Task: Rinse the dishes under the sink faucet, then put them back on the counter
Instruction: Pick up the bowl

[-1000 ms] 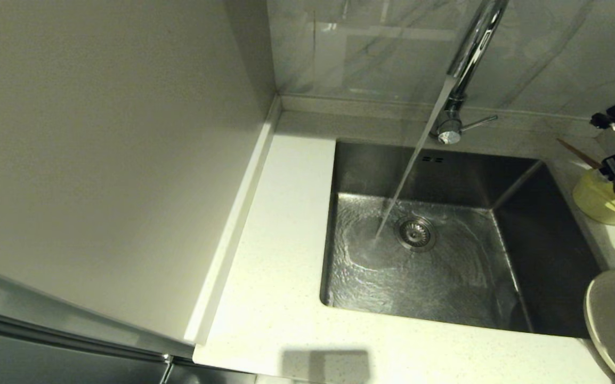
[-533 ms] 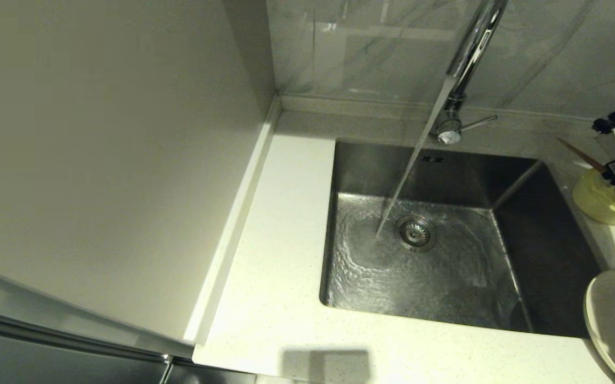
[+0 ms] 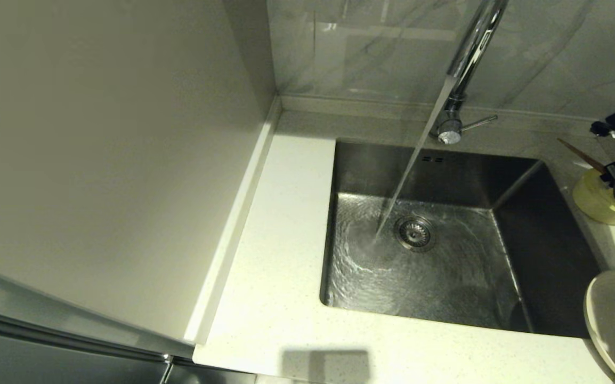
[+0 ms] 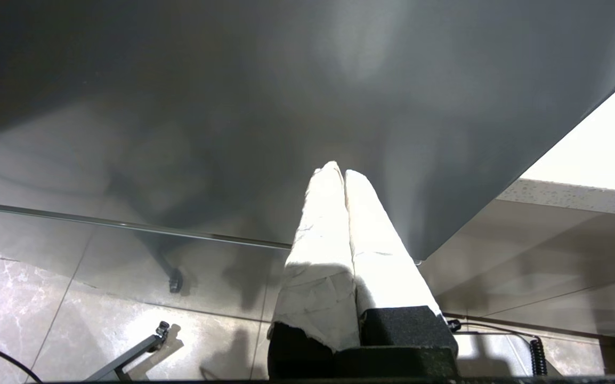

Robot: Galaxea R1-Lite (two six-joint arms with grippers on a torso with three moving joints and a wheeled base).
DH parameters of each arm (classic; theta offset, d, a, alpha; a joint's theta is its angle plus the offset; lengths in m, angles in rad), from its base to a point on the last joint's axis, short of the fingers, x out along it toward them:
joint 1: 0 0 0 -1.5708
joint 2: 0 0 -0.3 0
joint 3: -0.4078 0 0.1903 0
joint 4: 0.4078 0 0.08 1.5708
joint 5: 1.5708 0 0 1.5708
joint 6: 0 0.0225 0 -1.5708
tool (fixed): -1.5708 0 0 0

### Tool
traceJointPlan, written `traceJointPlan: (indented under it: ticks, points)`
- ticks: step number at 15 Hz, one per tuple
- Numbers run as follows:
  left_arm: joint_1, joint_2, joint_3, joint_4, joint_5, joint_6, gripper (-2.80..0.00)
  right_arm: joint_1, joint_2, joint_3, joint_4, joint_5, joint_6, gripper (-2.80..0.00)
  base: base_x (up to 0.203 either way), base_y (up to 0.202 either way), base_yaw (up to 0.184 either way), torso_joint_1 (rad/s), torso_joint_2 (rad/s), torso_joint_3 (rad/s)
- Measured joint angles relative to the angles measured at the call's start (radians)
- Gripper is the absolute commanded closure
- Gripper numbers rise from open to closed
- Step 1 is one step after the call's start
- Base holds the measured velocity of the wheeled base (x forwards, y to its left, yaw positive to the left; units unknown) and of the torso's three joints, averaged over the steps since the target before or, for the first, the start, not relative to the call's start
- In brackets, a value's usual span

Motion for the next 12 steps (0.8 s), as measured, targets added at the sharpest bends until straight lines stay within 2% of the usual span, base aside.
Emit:
traceJointPlan:
  ticks: [11,12]
  points:
    - [0.000,0.000,0.000,0.000,0.000,0.000,0.00,0.001,-0.007,0.016,0.004,0.000,0.001,-2.80,0.000,0.000,0.000,0.000,0.00,0.000]
    - [0.000,0.000,0.000,0.000,0.000,0.000,0.00,0.001,-0.007,0.023,0.005,0.000,0.001,0.00,0.000,0.000,0.000,0.000,0.00,0.000]
